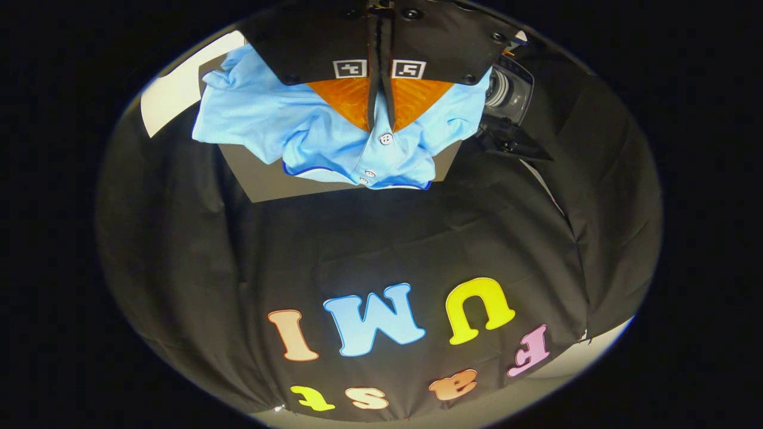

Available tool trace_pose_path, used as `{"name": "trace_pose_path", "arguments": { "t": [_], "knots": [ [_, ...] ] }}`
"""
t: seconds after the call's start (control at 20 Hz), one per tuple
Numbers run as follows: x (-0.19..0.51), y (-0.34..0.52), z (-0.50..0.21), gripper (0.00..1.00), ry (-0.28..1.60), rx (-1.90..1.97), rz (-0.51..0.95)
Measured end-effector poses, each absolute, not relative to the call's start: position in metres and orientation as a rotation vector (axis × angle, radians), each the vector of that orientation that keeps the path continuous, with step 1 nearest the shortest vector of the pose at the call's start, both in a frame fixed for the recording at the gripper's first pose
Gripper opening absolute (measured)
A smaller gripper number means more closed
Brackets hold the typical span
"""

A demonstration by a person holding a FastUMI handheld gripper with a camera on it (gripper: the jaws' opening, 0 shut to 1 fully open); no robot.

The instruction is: Put the clothes into the washing machine and then close the washing machine lid.

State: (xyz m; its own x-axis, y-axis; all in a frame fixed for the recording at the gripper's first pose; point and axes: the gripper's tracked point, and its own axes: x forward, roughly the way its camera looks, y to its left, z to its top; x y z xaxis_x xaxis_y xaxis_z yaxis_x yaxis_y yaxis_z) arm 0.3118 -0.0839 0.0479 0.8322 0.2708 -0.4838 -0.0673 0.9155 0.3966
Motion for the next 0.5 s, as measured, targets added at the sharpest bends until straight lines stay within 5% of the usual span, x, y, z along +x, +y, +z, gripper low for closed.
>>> {"name": "trace_pose_path", "arguments": {
  "t": [0.5],
  "knots": [
    [0.299,-0.033,0.099,0.01,0.491,0.332,0.253]
  ]
}}
